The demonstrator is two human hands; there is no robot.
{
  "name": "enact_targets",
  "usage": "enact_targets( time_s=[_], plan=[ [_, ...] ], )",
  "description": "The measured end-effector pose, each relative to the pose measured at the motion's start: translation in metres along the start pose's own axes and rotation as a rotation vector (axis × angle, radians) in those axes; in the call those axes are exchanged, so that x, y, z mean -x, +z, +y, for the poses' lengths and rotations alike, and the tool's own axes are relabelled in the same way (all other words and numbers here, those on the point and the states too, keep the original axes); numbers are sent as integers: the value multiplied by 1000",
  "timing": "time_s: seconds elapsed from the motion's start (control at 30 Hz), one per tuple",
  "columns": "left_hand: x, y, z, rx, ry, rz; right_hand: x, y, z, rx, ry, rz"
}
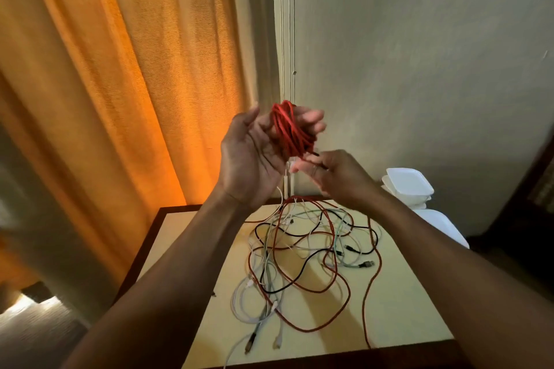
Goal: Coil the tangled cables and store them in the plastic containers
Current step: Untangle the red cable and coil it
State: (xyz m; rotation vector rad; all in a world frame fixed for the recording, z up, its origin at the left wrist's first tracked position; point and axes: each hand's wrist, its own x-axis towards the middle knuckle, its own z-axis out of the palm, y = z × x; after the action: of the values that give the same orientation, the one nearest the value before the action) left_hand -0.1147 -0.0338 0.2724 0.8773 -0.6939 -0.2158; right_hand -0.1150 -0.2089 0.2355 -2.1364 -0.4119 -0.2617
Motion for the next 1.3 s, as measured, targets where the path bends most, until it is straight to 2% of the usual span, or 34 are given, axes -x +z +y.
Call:
enact_targets(
  time_s=[0.1, 0.27, 0.37, 0.5, 0.57, 0.73, 0.8, 0.9, 1.03, 1.17, 1.23, 1.3],
  plan=[
    [-3, -8, -2, -245, 51, 128, 15, 3, 3, 107, -26, -18],
    [1, -33, -15, -740, -16, 282, 30, -7, 4, 400, -59, -25],
    [11, -42, -23, -975, -181, 203, 31, -28, -1, 558, -109, 12],
    [20, -52, -44, -1178, -366, 128, 29, -43, -16, 640, -244, -36],
    [27, -49, -48, -1110, -409, 48, 27, -46, -19, 584, -281, -37],
    [51, -30, -46, -650, -476, -176, 21, -53, -14, 297, -312, 48],
    [59, -24, -47, -505, -509, -223, 18, -48, -7, 200, -272, 51],
    [67, -12, -48, -368, -443, -264, 18, -27, 10, 61, -134, -23],
    [62, -9, -48, -252, -267, -77, 33, 5, 39, 1, 23, -54],
    [61, -19, -46, -211, -175, 64, 58, 27, 42, -55, 37, -65],
    [61, -21, -47, -266, -162, 98, 65, 33, 40, -25, 25, -71],
    [60, -24, -51, -426, -170, 174, 67, 33, 40, 104, 8, -68]
  ],
)
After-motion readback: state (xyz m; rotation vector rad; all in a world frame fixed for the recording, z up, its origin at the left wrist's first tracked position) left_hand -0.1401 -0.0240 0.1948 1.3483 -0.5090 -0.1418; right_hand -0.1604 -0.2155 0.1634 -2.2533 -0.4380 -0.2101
